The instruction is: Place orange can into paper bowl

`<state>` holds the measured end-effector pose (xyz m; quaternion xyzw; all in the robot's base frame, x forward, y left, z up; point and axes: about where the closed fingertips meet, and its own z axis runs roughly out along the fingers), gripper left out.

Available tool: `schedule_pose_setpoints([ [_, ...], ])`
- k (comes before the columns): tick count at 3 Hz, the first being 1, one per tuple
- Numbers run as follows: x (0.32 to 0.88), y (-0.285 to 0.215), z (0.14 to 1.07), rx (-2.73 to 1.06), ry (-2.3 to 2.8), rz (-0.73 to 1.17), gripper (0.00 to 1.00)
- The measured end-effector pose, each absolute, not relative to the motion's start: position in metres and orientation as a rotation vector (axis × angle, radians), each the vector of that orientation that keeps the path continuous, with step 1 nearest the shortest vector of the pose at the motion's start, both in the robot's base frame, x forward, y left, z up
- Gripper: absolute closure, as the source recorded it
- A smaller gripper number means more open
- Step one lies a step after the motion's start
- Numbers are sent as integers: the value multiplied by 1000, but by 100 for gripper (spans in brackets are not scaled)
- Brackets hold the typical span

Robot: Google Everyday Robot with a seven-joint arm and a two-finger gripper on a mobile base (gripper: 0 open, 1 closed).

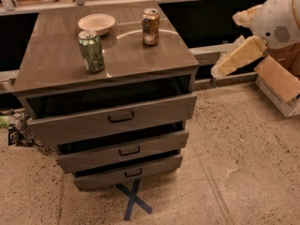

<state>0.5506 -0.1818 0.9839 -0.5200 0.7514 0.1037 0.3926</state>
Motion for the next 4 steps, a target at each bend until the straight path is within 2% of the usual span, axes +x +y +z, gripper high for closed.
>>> schedule_pose_setpoints([
  [1,599,-141,964,-1028,1832,538,0],
  [2,634,-118,942,-850,1806,633,0],
  [4,658,-117,939,-765,1783,536,0],
])
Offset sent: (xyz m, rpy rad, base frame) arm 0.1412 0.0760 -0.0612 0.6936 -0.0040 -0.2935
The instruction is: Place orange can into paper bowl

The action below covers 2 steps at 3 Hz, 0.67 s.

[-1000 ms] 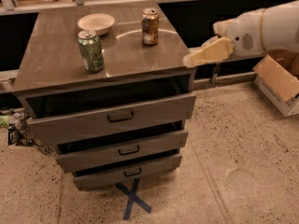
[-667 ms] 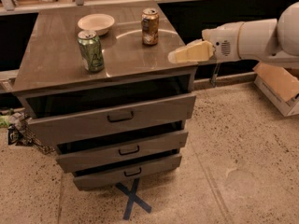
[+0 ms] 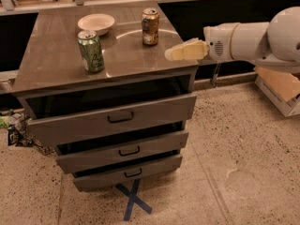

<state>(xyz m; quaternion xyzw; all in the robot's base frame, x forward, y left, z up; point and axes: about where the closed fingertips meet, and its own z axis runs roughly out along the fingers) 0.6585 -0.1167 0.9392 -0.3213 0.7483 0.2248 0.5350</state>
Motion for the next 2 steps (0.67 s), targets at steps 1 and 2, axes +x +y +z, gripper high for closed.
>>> schedule_pose_setpoints([
  [1,685,-105,927,-726,1764,476,0],
  [2,717,-91,918,-701,1739,466,0],
])
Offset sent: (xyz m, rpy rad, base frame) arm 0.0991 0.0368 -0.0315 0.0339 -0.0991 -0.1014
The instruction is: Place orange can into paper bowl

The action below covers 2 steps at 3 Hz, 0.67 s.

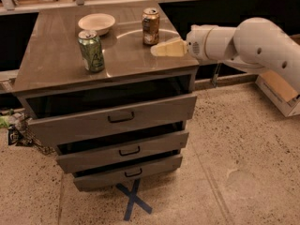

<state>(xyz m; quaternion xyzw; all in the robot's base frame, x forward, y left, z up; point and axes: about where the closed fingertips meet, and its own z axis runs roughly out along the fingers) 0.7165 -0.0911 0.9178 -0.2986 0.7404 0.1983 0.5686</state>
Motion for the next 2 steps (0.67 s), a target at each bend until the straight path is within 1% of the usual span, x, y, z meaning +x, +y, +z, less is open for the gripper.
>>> schedule_pose_setpoints([
  [2,793,-73,903,-684,1694,372,0],
])
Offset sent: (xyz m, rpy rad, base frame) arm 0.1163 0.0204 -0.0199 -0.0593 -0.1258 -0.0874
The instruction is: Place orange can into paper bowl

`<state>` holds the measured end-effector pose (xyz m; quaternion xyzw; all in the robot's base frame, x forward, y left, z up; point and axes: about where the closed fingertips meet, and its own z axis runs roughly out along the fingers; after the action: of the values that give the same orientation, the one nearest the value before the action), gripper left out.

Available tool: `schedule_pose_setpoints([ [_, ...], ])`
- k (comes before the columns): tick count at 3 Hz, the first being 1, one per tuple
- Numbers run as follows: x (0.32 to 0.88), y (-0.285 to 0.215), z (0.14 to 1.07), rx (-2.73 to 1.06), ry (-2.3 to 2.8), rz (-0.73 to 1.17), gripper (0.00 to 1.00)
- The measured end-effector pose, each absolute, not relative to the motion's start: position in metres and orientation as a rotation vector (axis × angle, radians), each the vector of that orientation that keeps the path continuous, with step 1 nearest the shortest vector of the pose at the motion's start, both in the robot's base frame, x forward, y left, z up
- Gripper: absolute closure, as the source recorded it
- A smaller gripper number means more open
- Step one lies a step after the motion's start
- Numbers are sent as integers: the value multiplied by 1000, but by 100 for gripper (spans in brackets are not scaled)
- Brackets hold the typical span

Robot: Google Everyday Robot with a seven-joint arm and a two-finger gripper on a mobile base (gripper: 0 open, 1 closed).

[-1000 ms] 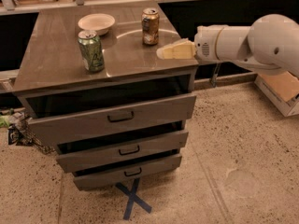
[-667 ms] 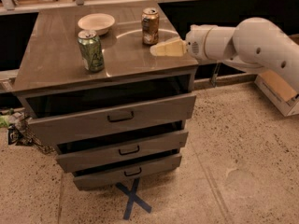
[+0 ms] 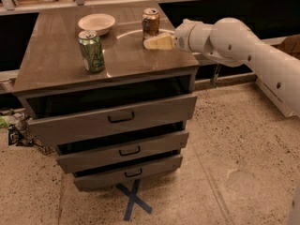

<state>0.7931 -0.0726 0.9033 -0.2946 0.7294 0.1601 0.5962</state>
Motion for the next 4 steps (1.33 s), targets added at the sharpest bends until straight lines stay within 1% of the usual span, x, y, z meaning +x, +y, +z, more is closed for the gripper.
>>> schedule_pose_setpoints([
  [1,827,-70,901,-669,1658,329,0],
  [3,879,-44,902,-672,1590,333,0],
  [4,890,-28,901,-692,1569,363,13],
])
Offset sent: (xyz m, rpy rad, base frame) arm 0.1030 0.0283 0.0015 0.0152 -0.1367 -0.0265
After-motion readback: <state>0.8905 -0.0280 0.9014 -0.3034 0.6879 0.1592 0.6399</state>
